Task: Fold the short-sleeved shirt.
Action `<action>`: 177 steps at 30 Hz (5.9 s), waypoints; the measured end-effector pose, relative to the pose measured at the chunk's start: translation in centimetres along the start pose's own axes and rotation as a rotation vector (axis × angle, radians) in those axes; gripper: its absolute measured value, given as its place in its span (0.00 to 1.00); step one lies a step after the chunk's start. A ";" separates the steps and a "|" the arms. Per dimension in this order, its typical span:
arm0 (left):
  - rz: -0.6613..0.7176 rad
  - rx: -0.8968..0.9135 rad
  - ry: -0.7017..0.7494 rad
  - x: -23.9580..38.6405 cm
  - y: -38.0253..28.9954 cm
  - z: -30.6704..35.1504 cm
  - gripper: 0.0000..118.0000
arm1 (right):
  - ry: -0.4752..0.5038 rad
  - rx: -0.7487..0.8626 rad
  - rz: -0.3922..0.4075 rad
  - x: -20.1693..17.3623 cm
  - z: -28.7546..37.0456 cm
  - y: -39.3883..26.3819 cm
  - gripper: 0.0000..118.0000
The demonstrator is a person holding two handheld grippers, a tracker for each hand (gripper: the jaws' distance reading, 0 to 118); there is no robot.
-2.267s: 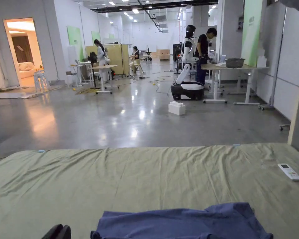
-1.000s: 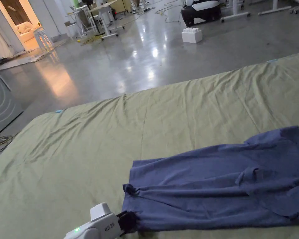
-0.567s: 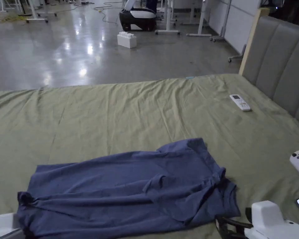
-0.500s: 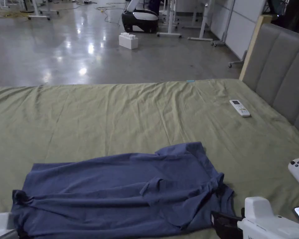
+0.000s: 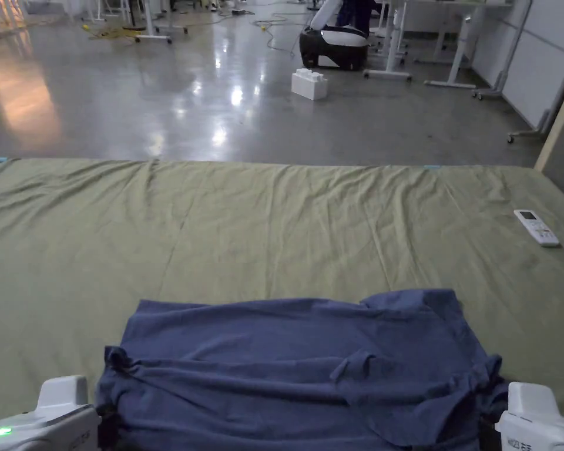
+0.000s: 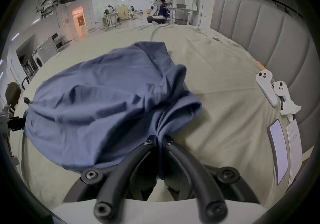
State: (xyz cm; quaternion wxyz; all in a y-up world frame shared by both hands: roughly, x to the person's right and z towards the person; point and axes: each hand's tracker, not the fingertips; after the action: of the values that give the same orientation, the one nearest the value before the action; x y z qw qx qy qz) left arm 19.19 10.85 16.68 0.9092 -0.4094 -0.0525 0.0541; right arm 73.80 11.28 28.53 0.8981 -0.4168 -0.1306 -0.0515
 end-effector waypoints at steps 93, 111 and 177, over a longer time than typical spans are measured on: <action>-0.092 -0.066 -0.102 -2.4 4.1 0.6 0.66 | 0.170 0.312 0.040 -4.8 28.0 -15.5 0.00; -0.106 -0.219 0.040 1.5 4.5 -6.5 0.08 | 0.170 0.219 0.056 -1.5 21.4 -9.3 0.04; -0.386 0.415 0.091 -5.3 -11.6 26.7 0.62 | -0.023 0.424 0.020 4.2 26.2 -16.6 0.69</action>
State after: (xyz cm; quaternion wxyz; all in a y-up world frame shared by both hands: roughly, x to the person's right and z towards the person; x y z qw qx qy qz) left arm 10.85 22.13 42.72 0.9685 -0.1988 -0.0762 -0.1289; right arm 69.47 20.61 58.10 0.9646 -0.2202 -0.1449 -0.0091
